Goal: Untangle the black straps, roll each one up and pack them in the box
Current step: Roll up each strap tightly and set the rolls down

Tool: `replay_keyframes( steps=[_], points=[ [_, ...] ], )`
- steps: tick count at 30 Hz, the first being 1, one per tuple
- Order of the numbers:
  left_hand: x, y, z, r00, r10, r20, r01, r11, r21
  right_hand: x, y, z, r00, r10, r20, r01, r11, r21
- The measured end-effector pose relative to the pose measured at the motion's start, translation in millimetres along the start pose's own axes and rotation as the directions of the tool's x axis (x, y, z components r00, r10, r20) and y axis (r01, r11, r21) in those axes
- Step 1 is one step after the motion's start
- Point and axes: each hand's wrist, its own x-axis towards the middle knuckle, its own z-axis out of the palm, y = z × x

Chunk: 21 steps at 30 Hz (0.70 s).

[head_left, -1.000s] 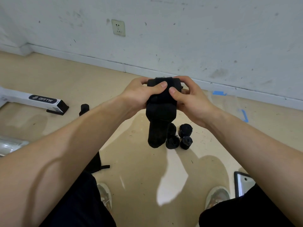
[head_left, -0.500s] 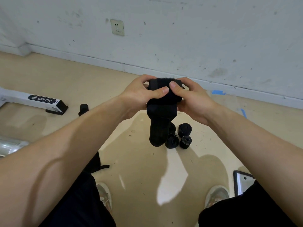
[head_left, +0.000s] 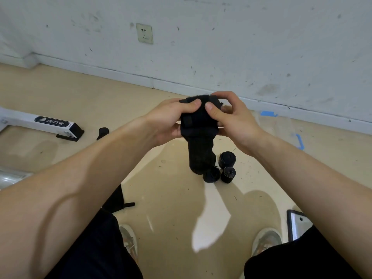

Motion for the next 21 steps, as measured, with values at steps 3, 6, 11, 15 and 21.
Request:
replay_keyframes(
  steps=[3, 6, 11, 15, 21],
  points=[
    [3, 3, -3, 0.995, 0.003, -0.101, -0.012, 0.996, -0.09, -5, -2, 4, 0.992, 0.093, -0.088, -0.097, 0.995, -0.032],
    [5, 4, -9, 0.986, -0.006, -0.164, -0.02, 0.988, -0.156, -14, 2, 9, 0.973, 0.228, -0.019, -0.228, 0.973, -0.016],
    [6, 5, -10, 0.982, 0.003, -0.191, -0.038, 0.983, -0.178, -22, 13, 18, 0.985, 0.165, 0.052, -0.165, 0.986, 0.002],
    [5, 12, -18, 0.988, -0.014, -0.155, -0.015, 0.983, -0.181, -16, 14, 10, 0.979, 0.198, 0.041, -0.198, 0.98, -0.02],
    [4, 24, -33, 0.999, -0.007, -0.048, 0.0, 0.99, -0.139, -9, 8, -3, 0.958, 0.259, 0.12, -0.266, 0.963, 0.041]
  ],
)
